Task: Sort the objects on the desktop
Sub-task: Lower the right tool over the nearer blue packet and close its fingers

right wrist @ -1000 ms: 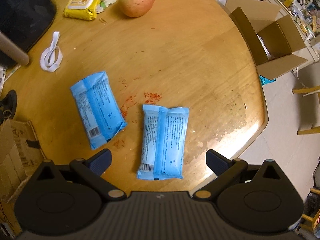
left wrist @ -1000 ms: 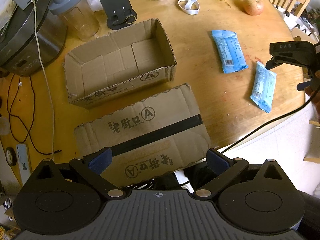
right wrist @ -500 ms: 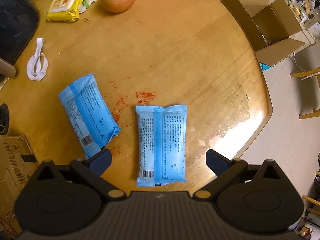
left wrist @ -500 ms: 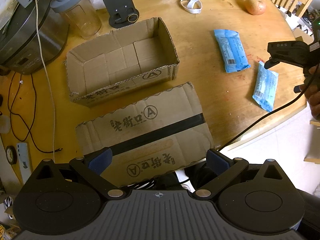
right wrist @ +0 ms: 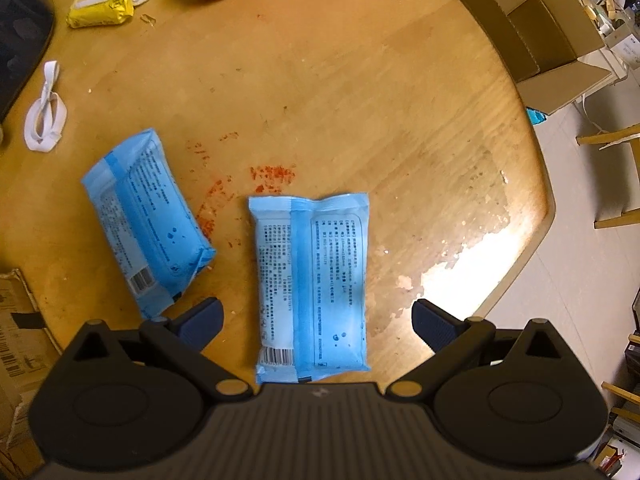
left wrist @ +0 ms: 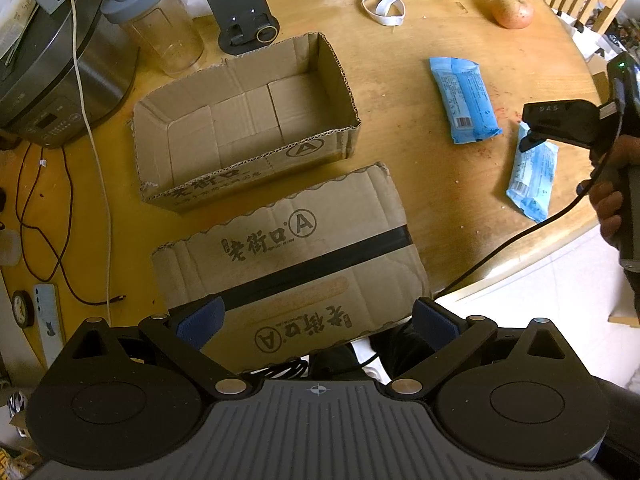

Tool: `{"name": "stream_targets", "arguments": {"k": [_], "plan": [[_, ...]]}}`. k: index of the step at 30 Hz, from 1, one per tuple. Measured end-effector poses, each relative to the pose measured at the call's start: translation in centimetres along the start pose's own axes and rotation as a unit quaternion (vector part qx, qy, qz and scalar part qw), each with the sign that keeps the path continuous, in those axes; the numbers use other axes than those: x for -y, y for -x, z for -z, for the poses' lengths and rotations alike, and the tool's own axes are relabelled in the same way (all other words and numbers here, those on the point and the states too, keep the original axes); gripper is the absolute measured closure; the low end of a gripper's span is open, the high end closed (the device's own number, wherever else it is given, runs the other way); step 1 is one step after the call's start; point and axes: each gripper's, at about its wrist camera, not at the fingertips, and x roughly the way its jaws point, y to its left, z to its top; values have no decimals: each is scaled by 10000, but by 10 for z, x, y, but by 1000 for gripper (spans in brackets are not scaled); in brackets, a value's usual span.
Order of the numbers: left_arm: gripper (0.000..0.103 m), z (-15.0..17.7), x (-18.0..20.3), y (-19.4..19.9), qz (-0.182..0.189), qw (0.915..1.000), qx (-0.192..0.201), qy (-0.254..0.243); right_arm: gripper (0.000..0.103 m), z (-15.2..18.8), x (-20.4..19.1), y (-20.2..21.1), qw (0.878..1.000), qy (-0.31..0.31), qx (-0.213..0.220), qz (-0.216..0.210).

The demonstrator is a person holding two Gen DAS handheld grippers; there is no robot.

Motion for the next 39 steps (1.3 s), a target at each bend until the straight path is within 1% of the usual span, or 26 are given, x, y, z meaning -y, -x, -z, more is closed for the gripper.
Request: {"name": "stream_targets", "arguments": {"k": [16, 21, 30, 39], "plan": [[0, 0, -3, -3, 1, 10000, -60, 64, 0, -1, -6, -34, 9999, 38, -71, 127], [0, 0, -3, -4, -4, 9999, -81, 66, 2, -1, -6, -41, 9998, 39, -94, 164], [0, -1, 0, -4, 5, 10000, -92, 21, 1, -3, 1, -42, 10000, -55, -77, -32], [0, 3, 2, -4, 18, 10000, -86, 2, 1, -3, 2, -40, 10000, -3, 8, -53]]}}
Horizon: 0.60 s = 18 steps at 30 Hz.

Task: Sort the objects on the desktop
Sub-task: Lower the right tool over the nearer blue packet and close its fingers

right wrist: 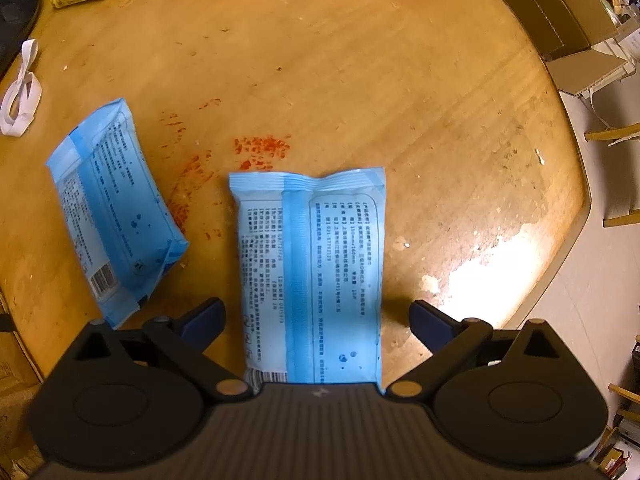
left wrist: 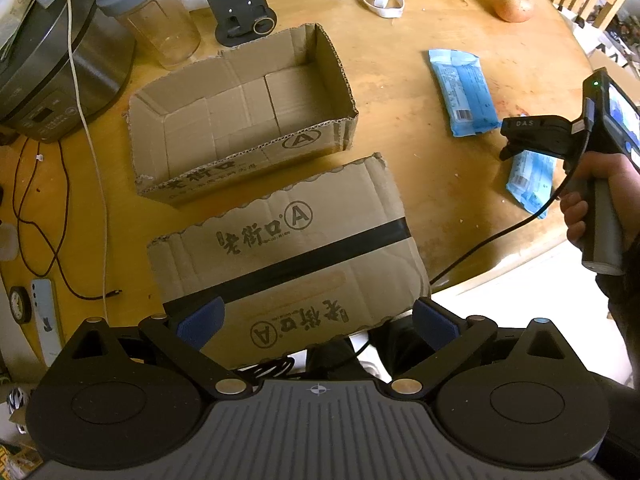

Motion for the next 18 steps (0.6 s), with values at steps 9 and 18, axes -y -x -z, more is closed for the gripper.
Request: {"name": "stream_targets", "arguments": {"k": [9, 18], "plan": [[0, 4, -3, 1, -11, 10000, 23, 74, 35, -3, -3, 12, 10000, 49, 74, -39], [0, 7, -6, 2, 4, 9999, 48, 117, 44, -5, -7, 17, 9999, 109, 121, -46]]}}
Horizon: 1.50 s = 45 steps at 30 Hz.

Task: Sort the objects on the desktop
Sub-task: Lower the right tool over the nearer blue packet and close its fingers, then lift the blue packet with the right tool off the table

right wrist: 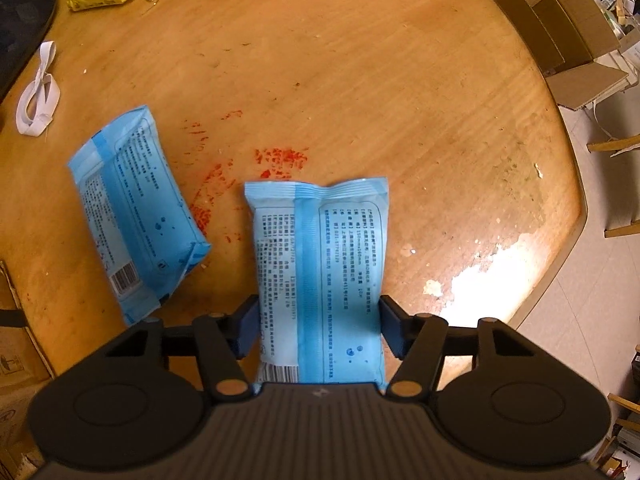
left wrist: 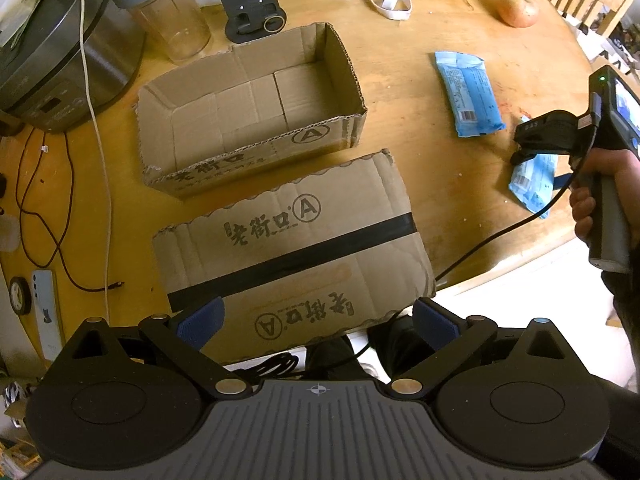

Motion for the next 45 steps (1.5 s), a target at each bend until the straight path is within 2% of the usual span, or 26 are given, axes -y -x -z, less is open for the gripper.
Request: {"name": "stream_targets", "arguments": {"k": [13, 24, 27, 29, 45], "plan": [[0, 6, -6, 1, 17, 10000, 25, 95, 47, -5, -5, 8, 9998, 132, 93, 110], [0, 7, -8, 0, 55, 9999, 30, 124, 47, -8, -9, 27, 9997, 220, 72, -3], [0, 7, -9, 0, 66, 9999, 33, 133, 46, -4, -8, 27, 9996, 264, 77, -11], [0, 7, -9, 0, 74, 9999, 34, 139, 46, 16, -7, 22, 9996, 284, 85, -25], [0, 7, -13, -3, 128, 9997, 35, 216, 46, 10, -14, 44, 9986, 514, 83, -39]]}}
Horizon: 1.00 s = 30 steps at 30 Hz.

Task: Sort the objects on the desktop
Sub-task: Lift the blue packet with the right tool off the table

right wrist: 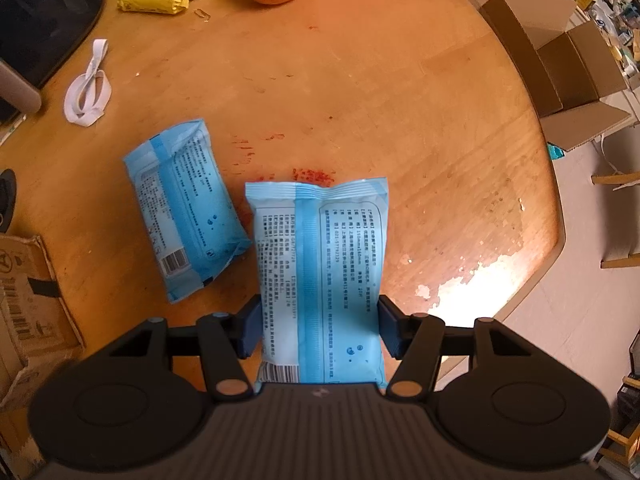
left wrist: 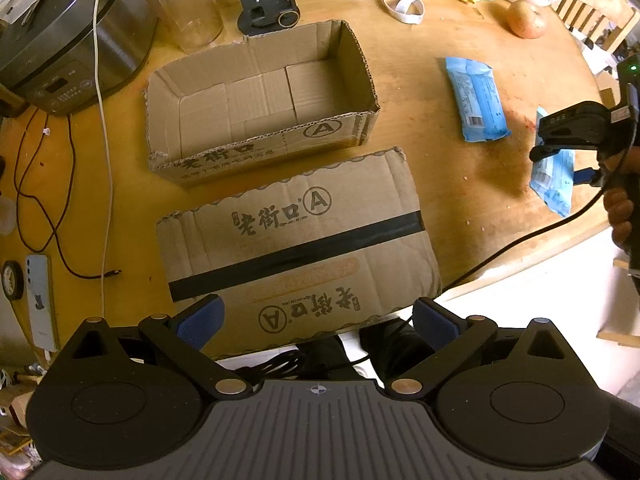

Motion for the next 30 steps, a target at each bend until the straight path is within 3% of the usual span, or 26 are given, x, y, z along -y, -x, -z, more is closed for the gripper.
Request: {"name": "stream_targets", "arguments": {"k": [16, 30], "plan": [[0, 0, -2, -1, 48, 10000, -4, 38, 46, 13, -9, 30, 9969, 770, -36, -154], [0, 1, -5, -2, 95, 9999, 7, 113, 46, 32, -30, 51, 9836, 1796, 69, -156]]}}
